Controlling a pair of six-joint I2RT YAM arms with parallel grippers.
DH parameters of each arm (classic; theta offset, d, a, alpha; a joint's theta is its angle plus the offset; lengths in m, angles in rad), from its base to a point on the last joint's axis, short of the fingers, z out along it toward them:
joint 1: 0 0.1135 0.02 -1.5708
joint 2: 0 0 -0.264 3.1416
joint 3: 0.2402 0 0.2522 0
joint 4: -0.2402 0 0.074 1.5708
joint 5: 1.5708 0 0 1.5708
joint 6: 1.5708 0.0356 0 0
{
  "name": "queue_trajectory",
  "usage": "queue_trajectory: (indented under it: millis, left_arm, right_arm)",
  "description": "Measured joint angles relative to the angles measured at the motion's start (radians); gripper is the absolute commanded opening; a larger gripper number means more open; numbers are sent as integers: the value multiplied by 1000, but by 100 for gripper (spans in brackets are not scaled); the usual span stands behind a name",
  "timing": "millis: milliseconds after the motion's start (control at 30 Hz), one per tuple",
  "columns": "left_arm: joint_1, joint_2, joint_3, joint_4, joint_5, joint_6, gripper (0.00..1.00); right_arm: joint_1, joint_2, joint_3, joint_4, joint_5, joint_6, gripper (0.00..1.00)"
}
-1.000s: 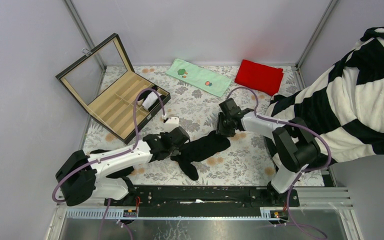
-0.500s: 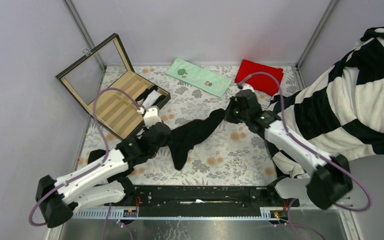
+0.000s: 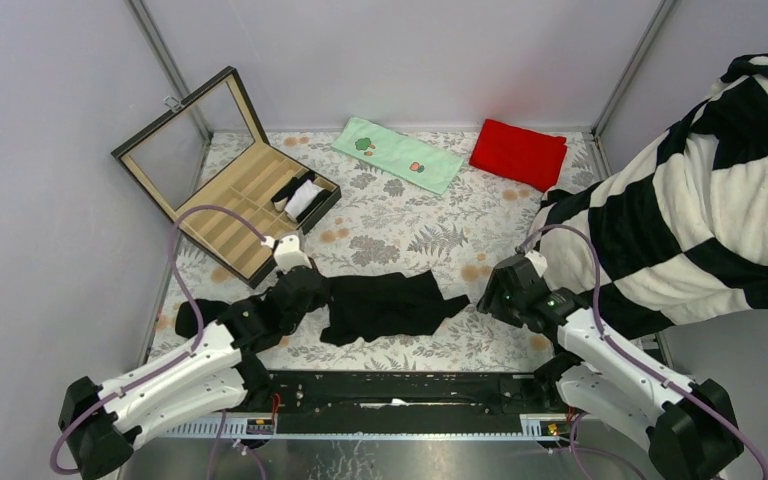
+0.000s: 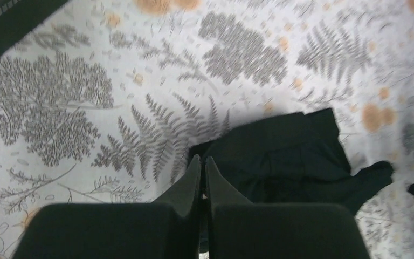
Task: Roll the underwear
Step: Flatten out the underwear at the center of the board.
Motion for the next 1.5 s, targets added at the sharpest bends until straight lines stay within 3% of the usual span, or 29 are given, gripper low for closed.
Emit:
queue_trajectory:
  millis: [167,333,433,567,700,933,1233,1500]
  left_arm:
    - [0,19,-70,1,38,-25,0]
    - [0,21,-69,23,41,-21,0]
    - [0,21,-54,34,42,2,0]
    - [0,22,-28,56,42,37,0]
    - [0,28,-25,68,50,58,0]
    - [0,32,-25,69,65,63,0]
    - [0,33,-25,69,74,68,0]
    - [0,39,-25,69,76,74,0]
  right_arm:
    - [0,-68,-16,-50,7,27,68]
    - [0,-75,55,-45,0,-18,85]
    - [0,-23,113,-14,-21,-73,87]
    - [0,166,244,8,-63,-153,80]
    - [0,456,417,71,-141,-235,73]
    - [0,799,541,136,-270,-320,67]
    - [-2,906,598,169,-350,-367,55]
    - [-2,922,610,171,-373,-392,52]
